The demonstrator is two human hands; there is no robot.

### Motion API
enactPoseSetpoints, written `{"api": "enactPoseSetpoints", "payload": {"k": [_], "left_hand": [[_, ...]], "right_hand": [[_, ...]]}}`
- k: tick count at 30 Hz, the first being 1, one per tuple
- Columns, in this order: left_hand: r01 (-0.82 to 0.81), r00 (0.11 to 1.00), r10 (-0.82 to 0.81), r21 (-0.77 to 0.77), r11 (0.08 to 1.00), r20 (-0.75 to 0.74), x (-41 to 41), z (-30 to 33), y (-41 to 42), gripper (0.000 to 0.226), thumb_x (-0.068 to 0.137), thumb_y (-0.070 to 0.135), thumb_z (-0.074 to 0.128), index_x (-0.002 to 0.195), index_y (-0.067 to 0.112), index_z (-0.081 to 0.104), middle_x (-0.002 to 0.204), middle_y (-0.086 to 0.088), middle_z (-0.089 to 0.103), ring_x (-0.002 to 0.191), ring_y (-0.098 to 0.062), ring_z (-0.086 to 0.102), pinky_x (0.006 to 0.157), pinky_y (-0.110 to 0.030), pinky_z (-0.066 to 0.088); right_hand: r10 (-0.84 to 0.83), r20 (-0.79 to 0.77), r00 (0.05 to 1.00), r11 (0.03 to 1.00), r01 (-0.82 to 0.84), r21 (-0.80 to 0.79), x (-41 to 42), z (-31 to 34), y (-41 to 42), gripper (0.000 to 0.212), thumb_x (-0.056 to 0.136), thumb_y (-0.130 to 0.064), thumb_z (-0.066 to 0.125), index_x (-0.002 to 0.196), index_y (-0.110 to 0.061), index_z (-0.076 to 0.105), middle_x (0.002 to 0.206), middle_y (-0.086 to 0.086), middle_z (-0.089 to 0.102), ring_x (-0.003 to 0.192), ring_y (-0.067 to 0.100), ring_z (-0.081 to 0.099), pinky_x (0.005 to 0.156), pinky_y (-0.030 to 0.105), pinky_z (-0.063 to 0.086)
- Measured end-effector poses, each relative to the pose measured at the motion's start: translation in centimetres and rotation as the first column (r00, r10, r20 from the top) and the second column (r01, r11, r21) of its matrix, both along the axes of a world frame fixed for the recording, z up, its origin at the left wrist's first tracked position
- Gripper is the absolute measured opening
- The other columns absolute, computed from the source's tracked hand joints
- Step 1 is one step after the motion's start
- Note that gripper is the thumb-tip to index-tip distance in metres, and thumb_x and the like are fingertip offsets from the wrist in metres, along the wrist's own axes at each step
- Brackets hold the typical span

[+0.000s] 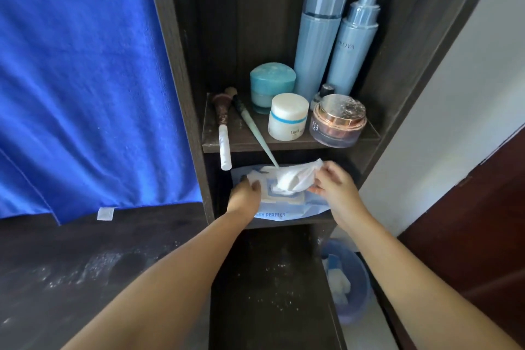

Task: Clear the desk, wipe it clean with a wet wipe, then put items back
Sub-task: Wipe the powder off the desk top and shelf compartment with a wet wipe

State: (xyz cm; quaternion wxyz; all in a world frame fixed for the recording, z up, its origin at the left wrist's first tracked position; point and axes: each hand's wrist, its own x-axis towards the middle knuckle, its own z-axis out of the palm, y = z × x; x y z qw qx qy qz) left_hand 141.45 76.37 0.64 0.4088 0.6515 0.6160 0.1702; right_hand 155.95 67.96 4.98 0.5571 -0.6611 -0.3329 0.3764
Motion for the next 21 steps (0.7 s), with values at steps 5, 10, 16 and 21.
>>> {"api": "enactPoseSetpoints", "payload": {"k": [5,10,16,21], "left_hand": [[0.055,0.944,-0.144,0.29,0.955,0.296,-1.7,3.0,-5.1,0.031,0.096,0.027,0.041,0.117,0.007,0.05,0.11,-0.006,0.054,0.105,-0.02,0.052,0.088,-0.03,0.042],[0.446,0.764,-0.293,-0.143,0.883,0.575,-9.1,4.6,-9.4,0.034,0.093,0.046,0.043,0.093,0.021,0.066,0.096,0.009,0.067,0.096,-0.007,0.059,0.086,-0.023,0.043],[0.193,0.833,-0.056,-0.194,0.962,0.55,-20.8,1.3,-8.8,0.026,0.09,0.021,0.056,0.066,0.012,0.053,0.076,-0.013,0.059,0.073,-0.022,0.055,0.083,-0.039,0.051],[0.116,0.951,-0.051,-0.201,0.973,0.304,-26.4,-4.7,-8.8,0.029,0.087,0.014,0.059,0.059,0.013,0.052,0.058,-0.002,0.051,0.058,-0.018,0.046,0.053,-0.023,0.039]], "right_hand": [[0.098,0.114,0.989,0.995,-0.1,0.007,-2.0,3.1,-4.1,0.017,0.095,-0.025,0.049,0.085,-0.024,0.063,0.094,0.003,0.067,0.097,0.02,0.064,0.088,0.034,0.051],[0.19,0.17,0.967,0.982,-0.189,-0.025,-8.9,3.2,-6.3,0.02,0.094,-0.024,0.049,0.084,-0.025,0.067,0.086,0.0,0.069,0.087,0.017,0.066,0.088,0.037,0.051],[0.193,0.189,0.963,0.975,-0.167,-0.147,-18.4,-1.1,-6.9,0.02,0.094,-0.018,0.047,0.095,-0.03,0.063,0.098,-0.004,0.064,0.094,0.013,0.06,0.079,0.026,0.047],[0.171,0.041,0.984,0.927,-0.146,-0.346,-23.8,-7.7,-7.4,0.021,0.094,-0.014,0.046,0.104,-0.021,0.063,0.101,0.007,0.066,0.09,0.02,0.064,0.066,0.028,0.052]]}}
